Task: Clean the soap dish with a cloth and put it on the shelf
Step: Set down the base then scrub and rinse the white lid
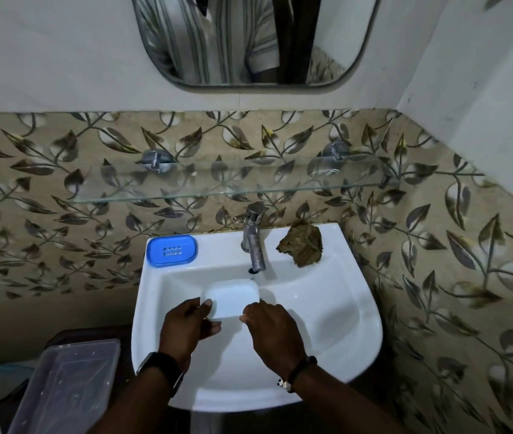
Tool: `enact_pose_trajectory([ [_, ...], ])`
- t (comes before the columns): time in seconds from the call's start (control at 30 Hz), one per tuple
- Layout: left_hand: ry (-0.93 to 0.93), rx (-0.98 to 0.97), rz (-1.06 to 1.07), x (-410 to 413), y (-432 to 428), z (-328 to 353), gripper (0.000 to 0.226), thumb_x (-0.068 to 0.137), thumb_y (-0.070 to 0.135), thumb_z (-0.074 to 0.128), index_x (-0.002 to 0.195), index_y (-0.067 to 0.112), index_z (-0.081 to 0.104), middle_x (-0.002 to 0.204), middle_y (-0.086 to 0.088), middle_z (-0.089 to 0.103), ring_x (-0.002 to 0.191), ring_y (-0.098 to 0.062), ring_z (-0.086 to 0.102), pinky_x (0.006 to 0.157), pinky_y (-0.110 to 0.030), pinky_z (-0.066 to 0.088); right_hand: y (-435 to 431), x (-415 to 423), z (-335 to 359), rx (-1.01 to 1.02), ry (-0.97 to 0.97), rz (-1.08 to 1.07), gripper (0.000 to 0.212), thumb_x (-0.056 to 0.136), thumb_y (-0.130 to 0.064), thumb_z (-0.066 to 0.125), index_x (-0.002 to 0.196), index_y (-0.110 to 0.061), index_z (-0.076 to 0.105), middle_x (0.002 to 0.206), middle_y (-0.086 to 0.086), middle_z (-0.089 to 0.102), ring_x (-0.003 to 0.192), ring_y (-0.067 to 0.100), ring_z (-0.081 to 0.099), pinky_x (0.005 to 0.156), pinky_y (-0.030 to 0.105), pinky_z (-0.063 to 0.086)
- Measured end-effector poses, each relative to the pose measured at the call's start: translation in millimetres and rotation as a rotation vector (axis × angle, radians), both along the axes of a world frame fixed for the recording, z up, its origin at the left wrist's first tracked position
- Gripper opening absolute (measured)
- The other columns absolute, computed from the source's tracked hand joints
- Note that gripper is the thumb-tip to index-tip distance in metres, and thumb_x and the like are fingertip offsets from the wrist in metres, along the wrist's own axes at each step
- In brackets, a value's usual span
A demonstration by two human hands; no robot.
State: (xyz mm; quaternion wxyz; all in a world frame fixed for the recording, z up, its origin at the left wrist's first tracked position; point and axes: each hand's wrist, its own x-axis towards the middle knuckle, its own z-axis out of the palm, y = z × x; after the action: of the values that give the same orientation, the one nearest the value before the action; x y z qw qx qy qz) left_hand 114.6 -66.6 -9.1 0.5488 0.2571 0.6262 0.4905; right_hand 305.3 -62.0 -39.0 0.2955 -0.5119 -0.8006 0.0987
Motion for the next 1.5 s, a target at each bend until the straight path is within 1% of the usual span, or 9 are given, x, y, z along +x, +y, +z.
enact_pose_trajectory([
  [0.1, -0.032, -0.012, 0.054, 0, -4, -8, 0.015, 0.094, 0.013, 0.069, 0.1, 0.001, 0.074, 0.077, -0.027, 0.069, 0.067, -0.03, 0.069, 0.082, -0.044, 0.062, 2, 16, 0, 0.033, 0.05, -0.092, 0.019, 0.098, -0.038, 0.053, 0.108, -0.027, 0.066, 0.088, -0.011, 0.071, 0.077, 0.014, 0.062, 0.068, 0.03, 0.049],
  [0.3, -0.071, -0.001, 0.08, 1, -15, -10, 0.017, 0.093, 0.014, 0.07, 0.104, 0.002, 0.075, 0.072, -0.021, 0.068, 0.069, -0.03, 0.066, 0.085, -0.048, 0.061, 95, 72, 6, 0.188, -0.067, -0.452, 0.02, 0.093, -0.026, 0.053, 0.087, -0.016, 0.069, 0.082, 0.007, 0.07, 0.076, 0.031, 0.067, 0.063, 0.037, 0.052],
  [0.47, -0.064, -0.019, 0.094, 6, -20, -7, 0.018, 0.091, 0.012, 0.072, 0.107, 0.004, 0.075, 0.073, -0.018, 0.069, 0.069, -0.029, 0.065, 0.086, -0.053, 0.061, 168, 78, 22, -0.184, -0.406, -0.522, 0.033, 0.077, -0.029, 0.066, 0.109, -0.02, 0.067, 0.114, 0.007, 0.065, 0.105, 0.032, 0.058, 0.08, 0.042, 0.046],
  [0.63, -0.05, -0.028, 0.086, 11, -25, -3, 0.017, 0.092, 0.012, 0.072, 0.107, 0.004, 0.075, 0.073, -0.015, 0.074, 0.064, -0.027, 0.066, 0.083, -0.054, 0.062, 187, 72, 9, -0.325, -0.422, -0.545, 0.042, 0.086, -0.036, 0.061, 0.125, -0.02, 0.06, 0.133, 0.008, 0.055, 0.124, 0.032, 0.048, 0.097, 0.046, 0.044],
  [0.93, -0.06, 0.016, 0.095, 16, -24, 4, 0.018, 0.092, 0.013, 0.071, 0.107, 0.005, 0.075, 0.073, -0.013, 0.071, 0.065, -0.025, 0.065, 0.08, -0.049, 0.063, 193, 82, 4, -0.257, -0.215, -0.546, 0.025, 0.09, -0.008, 0.058, 0.11, -0.002, 0.069, 0.121, 0.02, 0.062, 0.115, 0.041, 0.055, 0.091, 0.044, 0.049],
  [1.1, -0.09, 0.065, 0.102, 24, -22, 16, 0.019, 0.094, 0.019, 0.069, 0.103, 0.004, 0.077, 0.07, -0.012, 0.066, 0.071, -0.029, 0.062, 0.076, -0.044, 0.064, 165, 88, 37, -0.065, 0.247, -0.657, 0.009, 0.085, -0.002, 0.065, 0.09, -0.001, 0.073, 0.094, 0.019, 0.07, 0.091, 0.04, 0.065, 0.07, 0.031, 0.043],
  [1.27, -0.145, 0.092, 0.117, 35, -16, 30, 0.022, 0.096, 0.023, 0.068, 0.104, 0.004, 0.076, 0.087, -0.017, 0.07, 0.074, -0.029, 0.064, 0.07, -0.038, 0.063, 95, 64, 110, 0.149, 0.587, -0.387, 0.014, 0.093, -0.002, 0.058, 0.096, -0.006, 0.071, 0.094, 0.0, 0.066, 0.087, 0.019, 0.063, 0.074, 0.024, 0.049],
  [1.33, -0.162, 0.093, 0.125, 41, -13, 35, 0.023, 0.097, 0.023, 0.066, 0.106, 0.004, 0.075, 0.092, -0.014, 0.073, 0.077, -0.028, 0.066, 0.07, -0.038, 0.063, 64, 48, 125, 0.237, 0.497, -0.172, 0.015, 0.091, -0.001, 0.058, 0.094, -0.007, 0.071, 0.096, 0.002, 0.067, 0.088, 0.013, 0.061, 0.078, 0.017, 0.049],
  [1.5, -0.225, 0.139, 0.118, 58, -11, 50, 0.018, 0.098, 0.007, 0.059, 0.1, 0.008, 0.077, 0.096, -0.016, 0.079, 0.079, -0.025, 0.074, 0.07, -0.035, 0.063, 16, 1, 100, 0.336, -0.027, 0.338, 0.013, 0.084, -0.002, 0.067, 0.095, -0.007, 0.071, 0.102, 0.011, 0.07, 0.101, 0.027, 0.059, 0.092, 0.037, 0.053],
])
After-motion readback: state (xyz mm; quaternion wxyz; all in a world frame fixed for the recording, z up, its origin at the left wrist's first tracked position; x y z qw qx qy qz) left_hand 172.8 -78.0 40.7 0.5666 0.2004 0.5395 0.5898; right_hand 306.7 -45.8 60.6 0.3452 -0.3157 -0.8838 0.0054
